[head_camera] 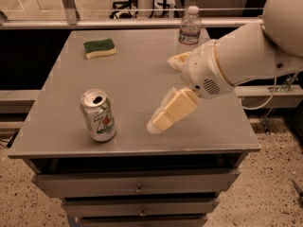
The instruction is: Knock 7up can over
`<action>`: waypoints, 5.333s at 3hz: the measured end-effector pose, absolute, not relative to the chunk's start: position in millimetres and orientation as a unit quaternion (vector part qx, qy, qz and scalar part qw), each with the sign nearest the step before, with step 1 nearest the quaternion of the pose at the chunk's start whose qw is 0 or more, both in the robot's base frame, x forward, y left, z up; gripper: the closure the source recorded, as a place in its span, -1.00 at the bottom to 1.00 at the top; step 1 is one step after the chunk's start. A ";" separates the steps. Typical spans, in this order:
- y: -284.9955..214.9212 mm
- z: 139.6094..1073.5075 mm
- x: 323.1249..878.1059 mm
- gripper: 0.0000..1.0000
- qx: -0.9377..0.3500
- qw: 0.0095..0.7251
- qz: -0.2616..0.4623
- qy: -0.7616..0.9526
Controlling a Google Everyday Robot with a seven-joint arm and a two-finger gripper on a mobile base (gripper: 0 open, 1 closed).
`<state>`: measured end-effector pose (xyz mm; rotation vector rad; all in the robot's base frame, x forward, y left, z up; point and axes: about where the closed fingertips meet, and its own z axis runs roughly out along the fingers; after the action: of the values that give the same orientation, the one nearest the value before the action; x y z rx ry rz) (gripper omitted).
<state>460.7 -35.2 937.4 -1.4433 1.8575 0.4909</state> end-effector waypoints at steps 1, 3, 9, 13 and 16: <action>-30.2 939.7 461.6 -1.00 -0.558 0.367 0.191 0.719; -3.8 932.5 458.1 -1.00 -0.544 0.396 0.226 0.704; 126.1 889.3 542.2 -1.00 -0.443 0.517 0.336 0.651; 63.4 891.1 592.5 -1.00 -0.426 0.527 0.308 0.668; -47.5 898.3 553.3 -1.00 -0.442 0.533 0.273 0.667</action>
Offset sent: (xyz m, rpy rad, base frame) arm -0.0012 0.0091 0.0027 0.0726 -0.0141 0.0029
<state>553.3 -47.5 898.3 -1.0534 1.5909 0.6517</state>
